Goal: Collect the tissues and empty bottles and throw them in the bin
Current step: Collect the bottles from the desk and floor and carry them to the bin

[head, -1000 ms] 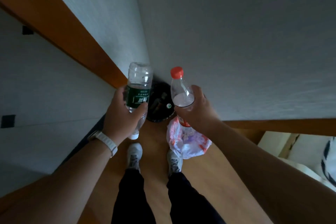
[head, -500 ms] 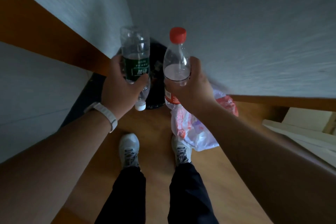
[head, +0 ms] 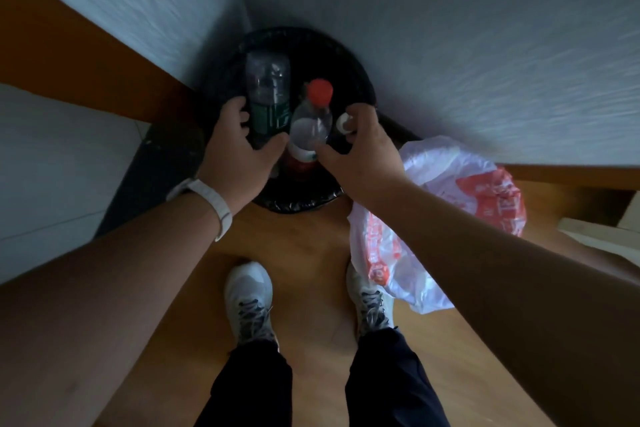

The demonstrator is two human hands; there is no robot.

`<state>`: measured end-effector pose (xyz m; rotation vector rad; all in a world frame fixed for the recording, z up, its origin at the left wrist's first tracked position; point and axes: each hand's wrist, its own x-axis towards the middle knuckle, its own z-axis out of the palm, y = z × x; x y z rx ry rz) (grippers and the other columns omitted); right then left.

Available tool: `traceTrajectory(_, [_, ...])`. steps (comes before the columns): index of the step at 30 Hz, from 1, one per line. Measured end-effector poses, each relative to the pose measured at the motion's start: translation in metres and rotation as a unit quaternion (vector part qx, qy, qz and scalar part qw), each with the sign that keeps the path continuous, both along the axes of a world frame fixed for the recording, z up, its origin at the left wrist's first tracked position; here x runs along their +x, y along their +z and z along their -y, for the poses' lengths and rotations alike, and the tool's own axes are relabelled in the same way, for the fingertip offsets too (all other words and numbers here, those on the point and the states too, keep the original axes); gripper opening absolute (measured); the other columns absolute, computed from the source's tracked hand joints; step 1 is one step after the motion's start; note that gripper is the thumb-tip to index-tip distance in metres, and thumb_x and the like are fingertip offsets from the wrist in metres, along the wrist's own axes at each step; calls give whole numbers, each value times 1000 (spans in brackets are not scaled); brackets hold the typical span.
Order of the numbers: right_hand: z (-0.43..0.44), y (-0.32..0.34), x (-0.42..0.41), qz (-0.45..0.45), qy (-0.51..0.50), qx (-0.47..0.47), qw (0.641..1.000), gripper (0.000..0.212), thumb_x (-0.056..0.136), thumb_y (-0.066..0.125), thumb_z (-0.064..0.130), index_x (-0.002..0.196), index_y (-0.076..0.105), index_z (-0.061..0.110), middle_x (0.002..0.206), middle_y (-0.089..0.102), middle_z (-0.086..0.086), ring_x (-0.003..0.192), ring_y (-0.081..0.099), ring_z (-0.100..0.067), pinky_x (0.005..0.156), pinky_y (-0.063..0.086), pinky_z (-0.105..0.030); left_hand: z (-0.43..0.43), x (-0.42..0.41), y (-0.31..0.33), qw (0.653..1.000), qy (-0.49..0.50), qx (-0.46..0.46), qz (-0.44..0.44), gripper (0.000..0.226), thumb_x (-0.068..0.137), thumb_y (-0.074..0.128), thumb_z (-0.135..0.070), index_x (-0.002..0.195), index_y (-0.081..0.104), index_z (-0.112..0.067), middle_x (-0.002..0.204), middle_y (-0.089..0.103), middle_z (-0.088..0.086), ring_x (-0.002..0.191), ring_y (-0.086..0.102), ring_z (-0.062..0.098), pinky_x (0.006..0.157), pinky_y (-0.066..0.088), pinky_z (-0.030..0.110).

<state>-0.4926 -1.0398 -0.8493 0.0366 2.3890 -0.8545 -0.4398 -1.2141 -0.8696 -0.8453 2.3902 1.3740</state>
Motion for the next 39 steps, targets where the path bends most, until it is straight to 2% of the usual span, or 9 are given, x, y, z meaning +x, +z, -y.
traceTrajectory(2, [-7, 12, 2, -1, 14, 34, 999, 56, 85, 62, 44, 134, 41, 25, 124, 56, 3, 99, 53, -11, 63, 38, -18, 1, 6, 14, 999, -34, -33, 5, 66, 88, 67, -39, 143, 37, -19, 142, 45, -1, 125, 45, 9, 94, 38, 22])
traceTrajectory(5, [-17, 43, 1, 0, 81, 101, 992, 55, 89, 54, 48, 136, 40, 25, 130, 50, -2, 111, 53, -25, 79, 45, -35, 7, 14, 45, 985, -122, -119, 3, 57, 92, 60, -36, 142, 43, -15, 142, 48, 5, 129, 45, 19, 99, 39, 30])
traceTrajectory(7, [-23, 71, -2, -6, 125, 130, 984, 55, 90, 50, 49, 139, 39, 25, 135, 47, -3, 118, 49, -29, 86, 45, -41, 12, 17, 69, 970, -182, -162, -1, 54, 92, 59, -33, 140, 46, -14, 141, 48, 7, 128, 46, 25, 100, 43, 39])
traceTrajectory(10, [-30, 118, -4, -32, 171, 151, 973, 51, 92, 47, 50, 137, 43, 25, 134, 48, -2, 119, 48, -27, 90, 42, -39, 18, 16, 110, 948, -241, -209, -17, 50, 91, 59, -32, 135, 52, -10, 136, 52, 11, 122, 51, 30, 94, 48, 47])
traceTrajectory(14, [-36, 185, -4, -70, 189, 163, 966, 44, 90, 46, 50, 127, 52, 26, 128, 52, 1, 117, 49, -25, 93, 42, -40, 20, 12, 176, 928, -279, -245, -41, 50, 88, 53, -36, 129, 57, -7, 128, 57, 14, 115, 55, 35, 85, 50, 46])
traceTrajectory(18, [-38, 257, 5, -92, 196, 174, 961, 44, 91, 44, 51, 125, 54, 25, 126, 54, 2, 115, 50, -23, 94, 42, -40, 20, 12, 245, 909, -314, -266, -61, 49, 88, 60, -35, 130, 57, -9, 132, 56, 16, 120, 53, 35, 92, 47, 48])
traceTrajectory(27, [-37, 421, 44, -144, 210, 202, 946, 51, 92, 40, 57, 134, 45, 29, 137, 46, 4, 127, 42, -20, 103, 35, -40, 25, 21, 409, 869, -367, -302, -141, 50, 90, 60, -38, 133, 54, -13, 134, 55, 12, 125, 49, 30, 96, 43, 45])
traceTrajectory(35, [-53, 550, 90, -200, 156, 245, 936, 54, 93, 39, 56, 139, 40, 28, 143, 44, 1, 131, 40, -23, 105, 33, -42, 14, 30, 529, 832, -410, -311, -208, 52, 89, 48, -46, 130, 56, -16, 131, 56, 11, 122, 50, 30, 94, 44, 46])
traceTrajectory(39, [-73, 599, 117, -215, 110, 270, 932, 54, 94, 36, 58, 141, 37, 30, 145, 41, 2, 133, 37, -22, 106, 32, -41, -5, 30, 583, 801, -438, -313, -261, 54, 86, 44, -47, 127, 61, -17, 127, 59, 12, 117, 54, 33, 90, 46, 45])
